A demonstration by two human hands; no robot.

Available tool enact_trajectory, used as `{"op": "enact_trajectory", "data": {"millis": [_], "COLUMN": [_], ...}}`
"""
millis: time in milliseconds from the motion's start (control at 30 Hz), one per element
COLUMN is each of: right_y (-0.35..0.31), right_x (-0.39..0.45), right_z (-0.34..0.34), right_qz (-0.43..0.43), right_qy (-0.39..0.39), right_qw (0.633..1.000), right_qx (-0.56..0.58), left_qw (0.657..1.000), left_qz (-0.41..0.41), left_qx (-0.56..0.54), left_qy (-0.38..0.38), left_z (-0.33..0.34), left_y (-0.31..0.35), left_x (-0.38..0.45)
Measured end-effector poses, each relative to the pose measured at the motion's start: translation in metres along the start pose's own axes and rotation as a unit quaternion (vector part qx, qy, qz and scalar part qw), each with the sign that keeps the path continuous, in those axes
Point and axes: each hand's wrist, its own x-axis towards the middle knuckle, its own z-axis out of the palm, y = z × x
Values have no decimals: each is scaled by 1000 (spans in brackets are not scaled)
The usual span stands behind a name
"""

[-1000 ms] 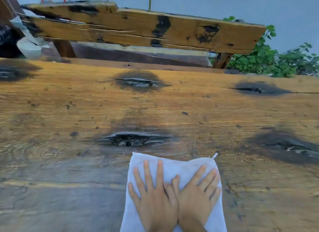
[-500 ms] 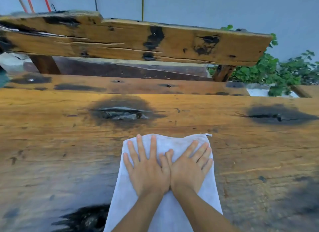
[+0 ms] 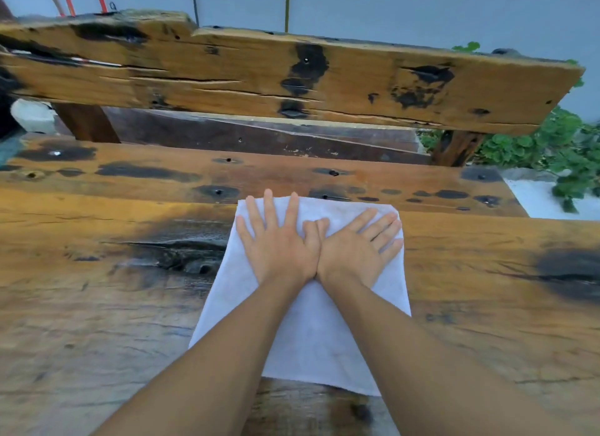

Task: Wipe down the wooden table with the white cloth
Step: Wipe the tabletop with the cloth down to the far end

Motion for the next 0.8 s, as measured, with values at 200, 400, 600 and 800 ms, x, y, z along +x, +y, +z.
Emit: {"op": "enact_trajectory", "data": {"millis": [200, 400, 600, 800], "right_y": [-14, 2, 49, 97], "right_x": [25, 14, -32, -97], "right_z": [2, -7, -11, -15], "right_qz": [-10, -75, -132, -144], "right_qy": [-5, -24, -36, -50], "right_qw": [1000, 997, 990, 988], "right_qx": [-5, -5, -20, -21], "left_qw": [1000, 1000, 999, 1000], "left_qz": [-12, -6, 7, 19], "left_qx": [8, -19, -33, -25], "left_qy": [6, 21, 2, 4], "left_z": [6, 3, 3, 6], "left_y": [8, 10, 6, -8], "left_x": [27, -2, -65, -146]}}
